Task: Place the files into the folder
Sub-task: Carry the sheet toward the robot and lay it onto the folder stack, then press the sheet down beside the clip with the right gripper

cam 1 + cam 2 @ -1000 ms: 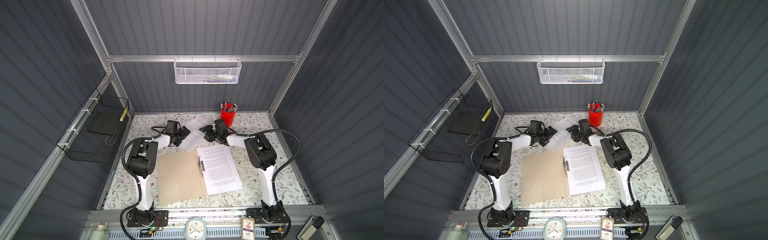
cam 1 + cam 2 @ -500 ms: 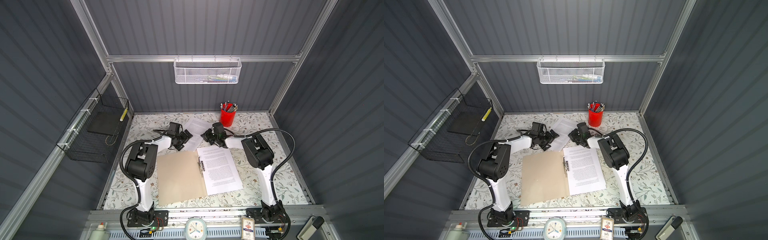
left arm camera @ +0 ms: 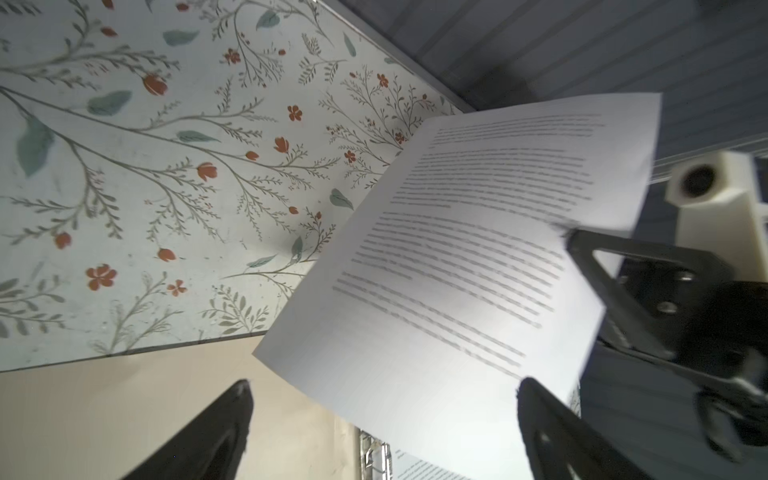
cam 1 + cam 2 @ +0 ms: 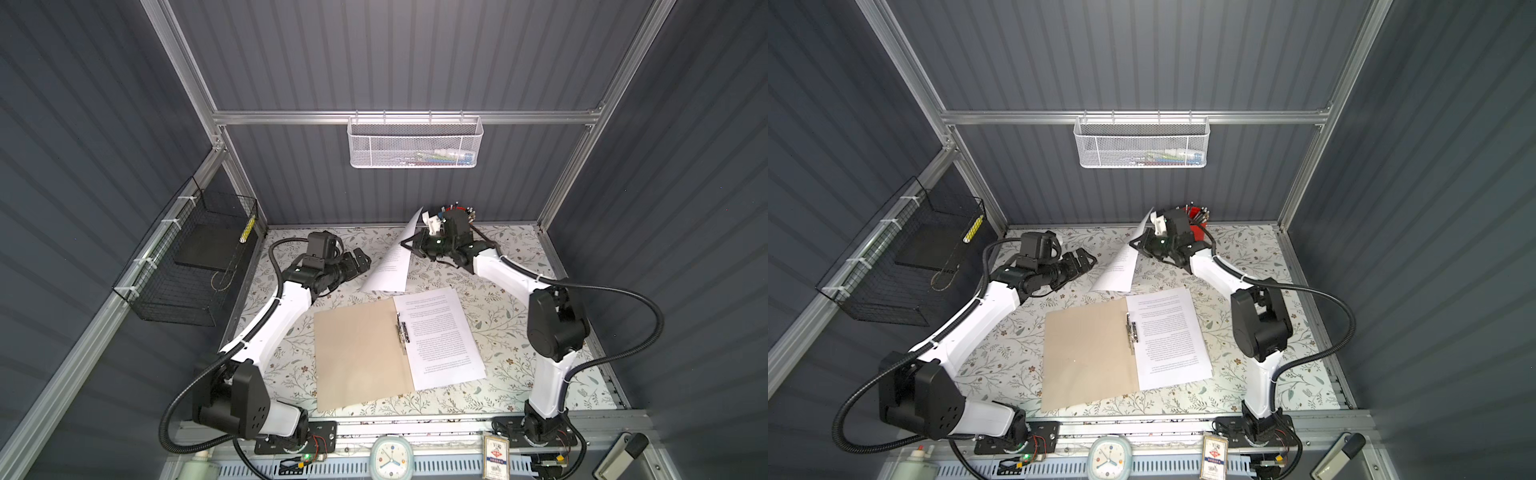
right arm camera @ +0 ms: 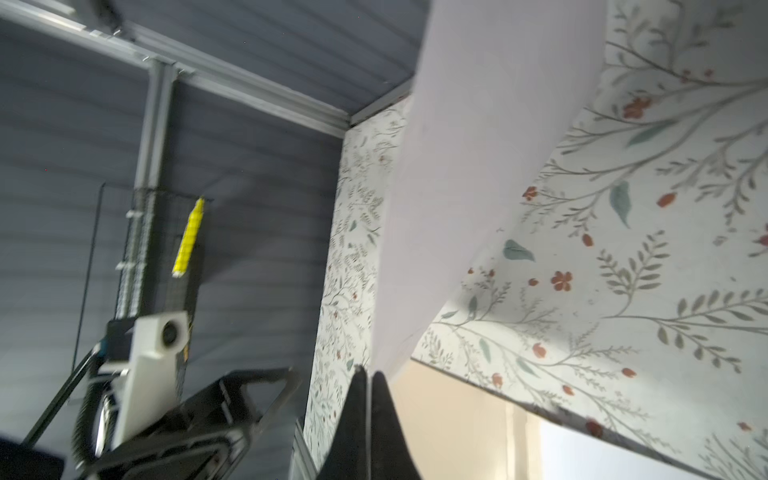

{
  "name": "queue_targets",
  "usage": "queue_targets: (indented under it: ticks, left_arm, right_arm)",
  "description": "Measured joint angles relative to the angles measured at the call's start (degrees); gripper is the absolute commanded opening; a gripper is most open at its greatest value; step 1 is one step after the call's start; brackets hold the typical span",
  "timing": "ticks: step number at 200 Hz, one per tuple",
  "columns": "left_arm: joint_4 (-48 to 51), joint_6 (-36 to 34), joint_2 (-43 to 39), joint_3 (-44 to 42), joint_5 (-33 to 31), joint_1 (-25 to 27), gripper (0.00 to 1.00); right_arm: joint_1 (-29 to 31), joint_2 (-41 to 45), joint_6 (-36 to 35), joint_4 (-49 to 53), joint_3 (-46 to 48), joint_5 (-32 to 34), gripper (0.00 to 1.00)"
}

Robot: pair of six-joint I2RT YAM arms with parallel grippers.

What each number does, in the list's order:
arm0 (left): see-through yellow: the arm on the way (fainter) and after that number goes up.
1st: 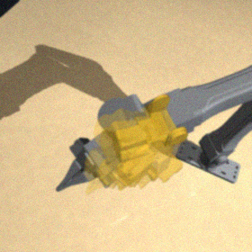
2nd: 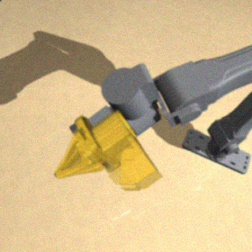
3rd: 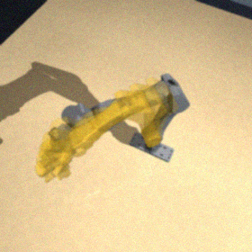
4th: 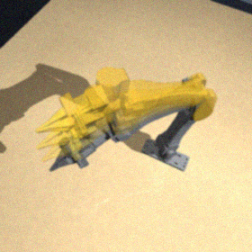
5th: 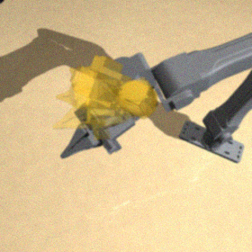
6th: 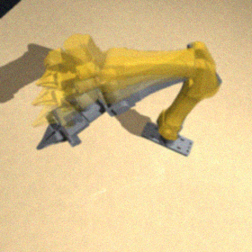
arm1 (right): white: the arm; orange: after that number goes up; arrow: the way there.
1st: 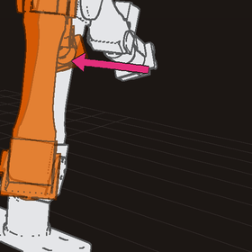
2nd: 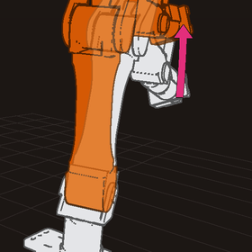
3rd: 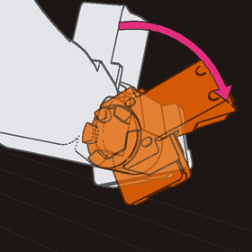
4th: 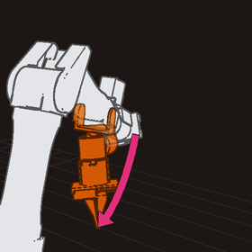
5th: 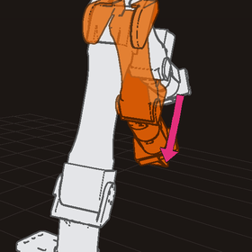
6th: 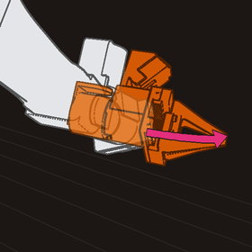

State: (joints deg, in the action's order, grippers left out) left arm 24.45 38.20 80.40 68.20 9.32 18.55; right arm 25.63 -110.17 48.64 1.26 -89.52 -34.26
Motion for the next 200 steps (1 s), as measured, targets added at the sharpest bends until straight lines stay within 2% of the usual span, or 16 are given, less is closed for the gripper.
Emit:
queue_targets:
  ticks: [24,43,65,79,102,135,164,200]
  left_arm:
    - [4.13,-5.14,-5.11,-1.86,-1.62,0.00,1.00]
    - [6.80,-9.16,-7.45,-3.23,-2.38,0.00,1.00]
    - [8.76,-12.63,-8.72,-5.64,-2.84,0.00,1.00]
    - [9.99,-13.99,-8.57,-6.73,-2.91,0.00,1.00]
    - [11.69,-15.87,-7.96,-6.91,-1.57,0.00,1.00]
    - [12.74,-18.01,-7.98,-6.93,0.24,0.02,1.00]
    - [12.76,-18.62,-9.35,-8.48,1.22,0.13,1.00]
    - [12.81,-18.82,-12.46,-10.47,1.20,0.13,1.00]
  right_arm:
    - [-1.16,7.56,-7.69,8.48,0.44,-6.86,0.00]
    - [-3.13,14.75,-14.08,15.87,5.35,-11.58,0.00]
    - [-6.73,21.99,-21.99,26.08,12.70,-11.85,0.00]
    - [-9.07,24.22,-26.73,33.68,15.96,-6.21,0.00]
    - [-11.45,22.69,-33.24,43.28,19.32,7.76,0.00]
    - [-11.21,16.06,-38.64,48.35,21.64,21.03,0.00]
    - [-9.53,13.77,-40.46,48.22,21.77,26.53,0.00]
    - [-7.34,13.77,-41.31,46.93,21.73,27.67,0.00]
